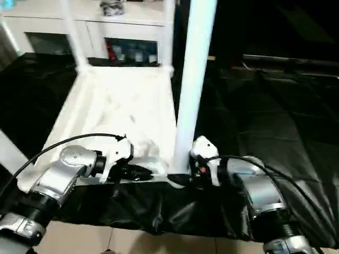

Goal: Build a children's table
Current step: Rotate leg to tighten

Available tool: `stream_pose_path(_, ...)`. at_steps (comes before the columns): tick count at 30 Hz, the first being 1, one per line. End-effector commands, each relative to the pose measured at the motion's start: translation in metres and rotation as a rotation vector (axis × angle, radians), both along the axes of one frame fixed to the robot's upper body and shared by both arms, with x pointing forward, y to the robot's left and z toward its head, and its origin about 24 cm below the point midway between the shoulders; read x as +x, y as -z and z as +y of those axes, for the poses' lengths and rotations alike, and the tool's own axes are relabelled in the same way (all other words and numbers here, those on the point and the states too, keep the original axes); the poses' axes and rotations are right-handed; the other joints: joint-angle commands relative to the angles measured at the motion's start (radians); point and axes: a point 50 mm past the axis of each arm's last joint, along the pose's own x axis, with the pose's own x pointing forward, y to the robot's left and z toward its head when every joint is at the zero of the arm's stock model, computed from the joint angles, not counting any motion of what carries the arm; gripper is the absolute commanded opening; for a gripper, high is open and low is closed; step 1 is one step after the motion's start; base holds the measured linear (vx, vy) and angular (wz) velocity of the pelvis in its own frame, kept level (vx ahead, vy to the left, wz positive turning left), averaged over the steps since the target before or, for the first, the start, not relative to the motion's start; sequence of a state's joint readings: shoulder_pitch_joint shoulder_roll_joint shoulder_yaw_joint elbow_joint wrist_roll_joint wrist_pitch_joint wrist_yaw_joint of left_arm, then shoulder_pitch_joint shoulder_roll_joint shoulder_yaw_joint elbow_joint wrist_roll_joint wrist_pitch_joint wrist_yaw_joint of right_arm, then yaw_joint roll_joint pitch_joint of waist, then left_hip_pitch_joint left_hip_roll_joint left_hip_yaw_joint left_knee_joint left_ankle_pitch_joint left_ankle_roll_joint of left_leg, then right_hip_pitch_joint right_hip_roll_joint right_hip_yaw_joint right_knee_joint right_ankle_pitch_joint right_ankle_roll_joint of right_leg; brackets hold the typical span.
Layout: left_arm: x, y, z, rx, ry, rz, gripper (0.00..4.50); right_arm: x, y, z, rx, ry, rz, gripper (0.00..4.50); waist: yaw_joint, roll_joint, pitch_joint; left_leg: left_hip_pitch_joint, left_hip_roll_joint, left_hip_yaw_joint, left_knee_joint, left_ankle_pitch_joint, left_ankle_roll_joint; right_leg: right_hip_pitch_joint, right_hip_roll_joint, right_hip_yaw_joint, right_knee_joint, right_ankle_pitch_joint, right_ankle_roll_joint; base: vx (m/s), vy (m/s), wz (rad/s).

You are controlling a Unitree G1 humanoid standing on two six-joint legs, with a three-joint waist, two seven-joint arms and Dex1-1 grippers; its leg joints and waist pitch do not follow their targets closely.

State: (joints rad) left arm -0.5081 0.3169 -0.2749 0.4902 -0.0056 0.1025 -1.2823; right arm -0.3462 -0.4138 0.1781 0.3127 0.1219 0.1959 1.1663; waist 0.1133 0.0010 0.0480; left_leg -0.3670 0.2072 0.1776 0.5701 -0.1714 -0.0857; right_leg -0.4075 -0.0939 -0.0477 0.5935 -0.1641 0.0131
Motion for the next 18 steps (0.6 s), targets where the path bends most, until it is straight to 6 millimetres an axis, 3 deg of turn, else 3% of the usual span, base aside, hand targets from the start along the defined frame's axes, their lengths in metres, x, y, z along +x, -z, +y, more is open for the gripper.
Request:
stream_pose_path(1,0.004,-0.006,-0.008,-0.031,0.022,-0.024,0.00,-0.007,-0.001,0.019,0.021,-0.121,0.012,2.73,-0.003,-0.017,-0.056,0.009,0.019,0.004,-0.065,-0.250,0.049,0.041,-0.040,0.029,-0.072,-0.320,-0.190,0.000,0.000,0.00)
stream_pose_path(8,0.003,-0.004,-0.009,-0.032,0.006,-0.028,0.00,-0.013,0.001,0.026,0.059,-0.130,0.029,2.69,-0.003,-0.011,-0.058,0.008,0.018,0.003,-0.067,-0.254,0.041,0.043,-0.039,0.028,-0.072,-0.315,-0.189,0.000,0.000,0.00)
stream_pose_path(11,0.006,-0.003,-0.015,-0.042,-0.072,-0.054,0.00,-0.010,0.007,0.033,0.089,-0.010,0.015,2.69,-0.004,-0.011,-0.055,0.006,0.018,0.002,-0.069,-0.262,0.037,0.041,-0.039,0.029,-0.073,-0.317,-0.190,0.000,0.000,0.00)
stream_pose_path(14,0.005,-0.004,-0.025,-0.083,-0.138,-0.072,0.00,-0.001,0.017,0.041,0.082,0.171,-0.015,2.69,-0.015,-0.010,-0.054,0.006,0.014,-0.003,-0.074,-0.303,0.008,0.041,-0.041,0.025,-0.081,-0.406,-0.162,0.000,0.000,0.00)
stream_pose_path(16,0.002,-0.003,-0.034,-0.106,-0.189,-0.080,0.00,0.007,0.022,0.048,0.091,0.326,-0.026,2.68,-0.035,-0.011,-0.048,0.001,0.013,-0.009,-0.079,-0.342,-0.011,0.039,-0.042,0.022,-0.089,-0.493,-0.133,0.000,0.000,0.00)
stream_pose_path(18,-0.003,-0.003,-0.042,-0.126,-0.207,-0.077,0.00,0.010,0.025,0.053,0.103,0.417,-0.018,2.68,-0.043,-0.011,-0.049,0.003,0.011,-0.012,-0.079,-0.356,-0.013,0.036,-0.044,0.021,-0.097,-0.559,-0.103,0.000,0.000,0.00)
